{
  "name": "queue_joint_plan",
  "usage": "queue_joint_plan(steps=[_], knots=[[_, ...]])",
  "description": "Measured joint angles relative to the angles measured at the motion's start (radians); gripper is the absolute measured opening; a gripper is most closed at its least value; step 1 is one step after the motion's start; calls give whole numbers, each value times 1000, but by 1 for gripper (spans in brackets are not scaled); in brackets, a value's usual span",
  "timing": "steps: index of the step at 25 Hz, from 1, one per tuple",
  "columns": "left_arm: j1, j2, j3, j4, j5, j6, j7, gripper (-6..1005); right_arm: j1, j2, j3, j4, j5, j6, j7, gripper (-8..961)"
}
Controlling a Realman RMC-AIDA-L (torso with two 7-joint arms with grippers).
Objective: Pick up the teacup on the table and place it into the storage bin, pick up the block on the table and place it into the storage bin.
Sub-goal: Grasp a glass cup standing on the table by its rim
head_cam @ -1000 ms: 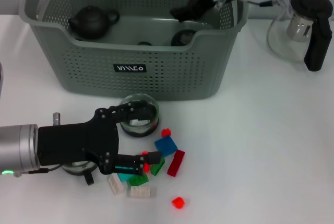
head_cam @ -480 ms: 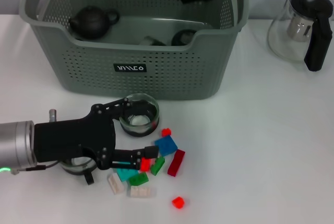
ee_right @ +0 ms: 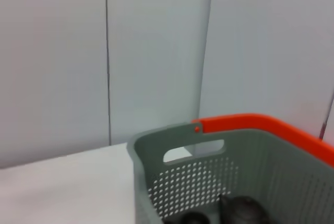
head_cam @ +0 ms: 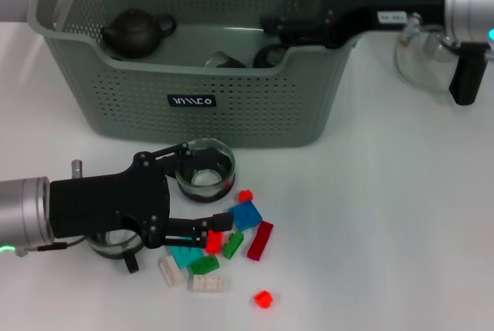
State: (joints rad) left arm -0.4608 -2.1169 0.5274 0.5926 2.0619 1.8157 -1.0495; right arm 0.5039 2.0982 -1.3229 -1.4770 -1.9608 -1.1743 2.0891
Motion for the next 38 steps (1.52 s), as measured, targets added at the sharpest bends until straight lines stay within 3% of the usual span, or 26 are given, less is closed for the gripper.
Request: queue_joint_plan(steps=[9,19,28,33,38], knots=[[11,1,-30,7,6,6,4,853,-65,-4,41,49,-28,-122,17,782],[23,9,-35,22,9,7,-12,851,-123,-2,60,137,-60,-344,-222,785],[53,12,-106,65,61,-1,-67,849,-101,-1,73,351,57,-387,-468,780],[65,17,-141,161,131,-4,-172,848,-96,-1,105,375,69,-400,-501,780],[74,15,-140,289,173,2,-279,847,-41,-9,139,452,65,-409,-470,781]])
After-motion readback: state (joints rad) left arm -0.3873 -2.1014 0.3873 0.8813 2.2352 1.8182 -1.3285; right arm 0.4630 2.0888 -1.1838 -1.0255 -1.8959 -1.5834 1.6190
